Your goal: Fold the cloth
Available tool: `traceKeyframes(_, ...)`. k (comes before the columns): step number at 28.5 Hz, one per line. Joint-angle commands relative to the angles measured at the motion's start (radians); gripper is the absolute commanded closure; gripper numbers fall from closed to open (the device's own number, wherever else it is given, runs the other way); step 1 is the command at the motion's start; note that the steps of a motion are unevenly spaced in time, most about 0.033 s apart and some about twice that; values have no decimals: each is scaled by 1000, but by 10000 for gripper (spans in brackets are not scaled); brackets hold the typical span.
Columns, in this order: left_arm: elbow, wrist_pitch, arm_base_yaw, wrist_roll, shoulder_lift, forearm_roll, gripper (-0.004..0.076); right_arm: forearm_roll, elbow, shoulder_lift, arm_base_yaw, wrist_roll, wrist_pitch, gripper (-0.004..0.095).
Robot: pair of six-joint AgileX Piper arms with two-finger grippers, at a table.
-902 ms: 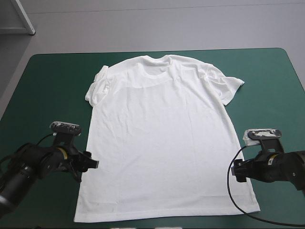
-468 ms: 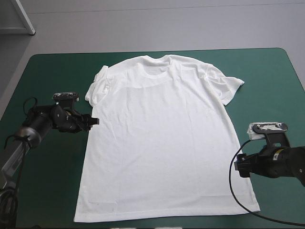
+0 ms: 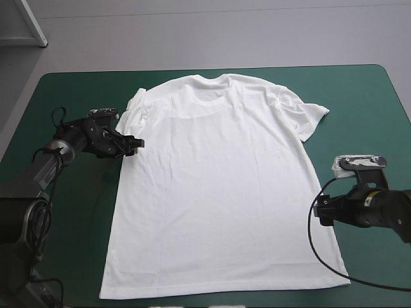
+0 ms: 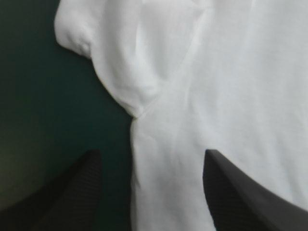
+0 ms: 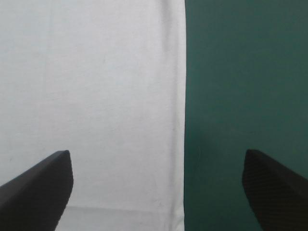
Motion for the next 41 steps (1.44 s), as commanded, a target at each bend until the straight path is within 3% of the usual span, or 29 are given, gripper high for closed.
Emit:
traceKeyframes(1, -35, -5, 1, -1, -26, -21, 288, -20, -56, 66, -6, -2, -62, 22)
traceKeyframes(5, -35, 41, 1, -1, -24, -21, 372, -20, -98, 186, -6, -6, -171, 22)
traceKeyframes(8, -33, 76, 1, 5, -21, -13, 506, -20, -144, 281, -6, -6, -231, 22)
traceKeyframes(13, -25, 93, 1, 34, 8, -7, 725, -20, -263, 454, -6, -25, -233, 22)
traceKeyframes(21, -25, 115, 1, 55, 19, -19, 734, -20, -444, 678, -6, -49, -268, 22)
traceKeyframes(27, -25, 130, 1, 55, 19, -19, 734, 110, -522, 831, -6, -123, -284, 22)
traceKeyframes(33, -25, 143, 1, 53, 19, -19, 734, 142, -563, 959, -6, -141, -298, 49)
traceKeyframes(36, -25, 143, 1, 51, 19, -19, 734, 142, -561, 974, -6, -144, -313, 145)
traceKeyframes(38, -25, 143, 1, 48, 19, -21, 734, 140, -561, 981, -6, -144, -322, 302)
traceKeyframes(39, -25, 143, 1, 48, 19, -21, 734, 140, -561, 981, -6, -144, -327, 419)
traceKeyframes(40, -25, 141, 1, 48, 19, -26, 734, 140, -561, 981, -6, -144, -344, 690)
traceKeyframes(41, -25, 138, 1, 48, 19, -28, 734, 140, -561, 981, -6, -144, -351, 800)
